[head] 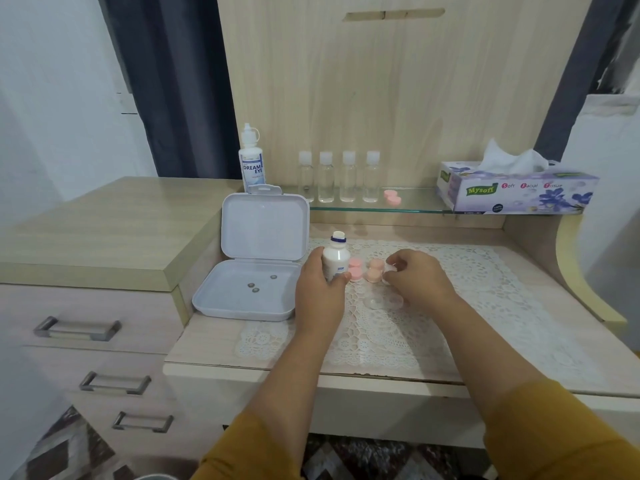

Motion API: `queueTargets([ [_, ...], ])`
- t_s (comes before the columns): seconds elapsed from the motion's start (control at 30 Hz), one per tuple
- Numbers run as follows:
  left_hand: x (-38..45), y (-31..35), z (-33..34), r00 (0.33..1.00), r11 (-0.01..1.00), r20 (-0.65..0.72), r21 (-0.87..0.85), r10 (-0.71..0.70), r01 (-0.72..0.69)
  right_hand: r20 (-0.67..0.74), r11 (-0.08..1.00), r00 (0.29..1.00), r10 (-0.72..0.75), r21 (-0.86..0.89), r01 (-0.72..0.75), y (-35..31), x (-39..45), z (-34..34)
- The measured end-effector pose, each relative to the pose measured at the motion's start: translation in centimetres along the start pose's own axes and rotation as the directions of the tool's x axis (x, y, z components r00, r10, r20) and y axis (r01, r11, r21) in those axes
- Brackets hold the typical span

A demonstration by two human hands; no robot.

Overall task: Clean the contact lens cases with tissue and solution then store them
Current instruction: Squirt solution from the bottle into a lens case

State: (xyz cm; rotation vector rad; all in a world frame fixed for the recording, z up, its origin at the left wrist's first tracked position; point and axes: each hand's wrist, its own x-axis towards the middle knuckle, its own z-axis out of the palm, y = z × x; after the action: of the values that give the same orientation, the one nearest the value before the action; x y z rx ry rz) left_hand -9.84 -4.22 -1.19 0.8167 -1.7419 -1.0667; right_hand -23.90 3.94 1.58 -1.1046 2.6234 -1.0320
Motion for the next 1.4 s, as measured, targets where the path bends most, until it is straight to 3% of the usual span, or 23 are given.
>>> queueTargets([
  [0.17,0.1,0.0,0.1,1.000,1.000,0.001,0.018,-0.011,0.011,-0.047,0.995,0.998,-0.047,0.087,0.051,0.3,-1.7,-1.3],
  [0.37,0.0,0.0,0.0,1.000,1.000,0.002,0.012,0.000,0.000,0.022,0.996,0.996,-0.092,-0.010,0.092,1.9,-5.3,-1.5],
  [0.67,-0.1,0.2,-0.1,1.000,1.000,0.017,0.004,0.016,-0.016,-0.062,0.980,0.978,-0.198,-0.025,0.197,2.5,-6.0,-0.4],
  [0.73,-0.2,0.3,-0.2,0.999,1.000,0.023,-0.006,0.025,-0.025,-0.088,0.981,0.979,-0.184,0.051,0.189,2.6,-6.2,-0.4],
  [0.8,-0.3,0.4,-0.3,0.998,0.999,0.037,-0.005,0.043,-0.043,-0.122,0.960,0.987,-0.104,0.248,0.132,2.6,-6.4,-0.5],
  [0.9,-0.4,0.5,-0.2,0.995,0.997,0.069,-0.003,0.076,-0.076,-0.139,0.842,0.990,0.000,0.534,0.075,2.9,-6.6,-0.7],
  [0.97,-0.4,0.6,-0.2,0.993,0.996,0.081,0.001,0.088,-0.088,-0.113,0.773,0.993,0.044,0.634,0.038,3.1,-6.6,-0.7],
  [1.2,-0.3,0.2,-0.1,0.985,0.990,0.116,0.035,0.130,-0.135,-0.113,0.698,0.993,0.043,0.715,0.051,3.4,-6.5,-1.1],
  [1.4,-0.3,0.2,0.1,0.979,0.985,0.128,0.041,0.160,-0.167,-0.087,0.699,0.996,-0.005,0.712,0.065,3.6,-6.3,-1.0],
])
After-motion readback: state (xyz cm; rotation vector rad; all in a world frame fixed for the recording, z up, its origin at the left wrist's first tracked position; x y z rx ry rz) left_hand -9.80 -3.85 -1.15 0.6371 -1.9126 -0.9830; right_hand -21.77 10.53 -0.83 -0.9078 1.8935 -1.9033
